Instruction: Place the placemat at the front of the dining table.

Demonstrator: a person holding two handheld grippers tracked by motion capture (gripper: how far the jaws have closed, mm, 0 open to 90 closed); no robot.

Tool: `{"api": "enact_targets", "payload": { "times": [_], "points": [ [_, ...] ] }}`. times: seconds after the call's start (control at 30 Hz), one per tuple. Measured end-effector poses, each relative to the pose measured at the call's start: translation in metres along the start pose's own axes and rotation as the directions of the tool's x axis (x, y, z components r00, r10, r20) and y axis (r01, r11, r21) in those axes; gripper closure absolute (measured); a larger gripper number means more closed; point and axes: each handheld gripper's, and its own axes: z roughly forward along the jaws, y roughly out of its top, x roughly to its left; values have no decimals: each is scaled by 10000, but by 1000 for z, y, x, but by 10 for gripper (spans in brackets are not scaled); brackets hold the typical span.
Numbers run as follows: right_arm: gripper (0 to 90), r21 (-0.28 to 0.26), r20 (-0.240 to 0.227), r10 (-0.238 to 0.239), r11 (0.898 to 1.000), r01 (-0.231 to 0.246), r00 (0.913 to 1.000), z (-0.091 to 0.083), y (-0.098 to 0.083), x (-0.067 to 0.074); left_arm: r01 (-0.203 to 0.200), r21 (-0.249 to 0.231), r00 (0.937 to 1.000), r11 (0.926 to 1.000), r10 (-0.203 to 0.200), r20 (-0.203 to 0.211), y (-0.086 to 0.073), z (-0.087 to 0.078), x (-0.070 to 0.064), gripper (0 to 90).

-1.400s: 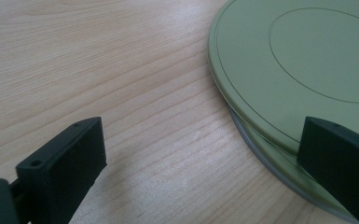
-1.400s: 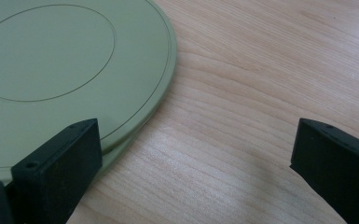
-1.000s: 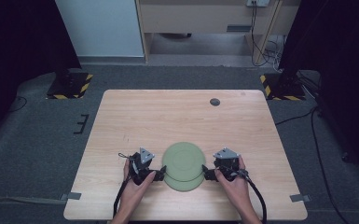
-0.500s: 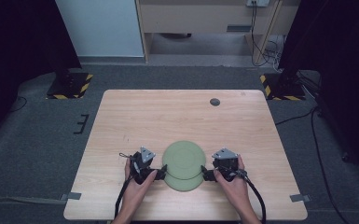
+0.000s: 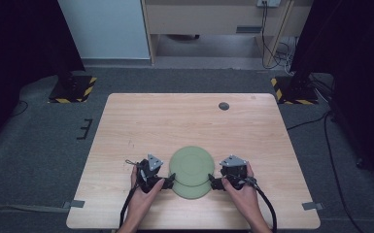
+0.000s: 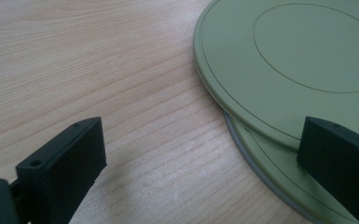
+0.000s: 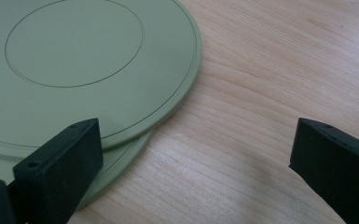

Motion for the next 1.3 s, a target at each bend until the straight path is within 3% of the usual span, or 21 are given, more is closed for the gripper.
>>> {"api": "enact_targets", "payload": {
  "times": [0.13, 0.4, 0.5, 0.6, 0.83, 1.3],
  "points": [
    [14, -58, 45, 96, 9999, -96, 9999, 2, 0, -1, 13, -92, 9999, 10000, -14, -124, 1, 1, 0, 7],
    [44, -42, 33, -2, 10000, 2, 10000, 0, 3, -2, 2, -29, 10000, 10000, -2, 73, 0, 0, -1, 23],
    [42, 11, -171, 176, 9998, -175, 9997, -2, 8, -4, -22, -37, 9999, 10000, 23, 148, -1, -1, -2, 24],
    [41, 172, -304, 12, 9999, -7, 9995, -5, 15, -7, -111, -57, 9996, 9999, 113, 252, 0, -4, -4, 25],
    [51, 549, -728, -12, 9985, 52, 9973, -6, 47, -25, -120, -41, 9987, 9999, 122, 497, 0, -5, -4, 24],
    [80, 1026, -1082, -69, 9946, 181, 9941, 14, 96, -39, -229, 15, 9970, 9997, 227, 746, -1, -5, -7, 24]
  ]
}}
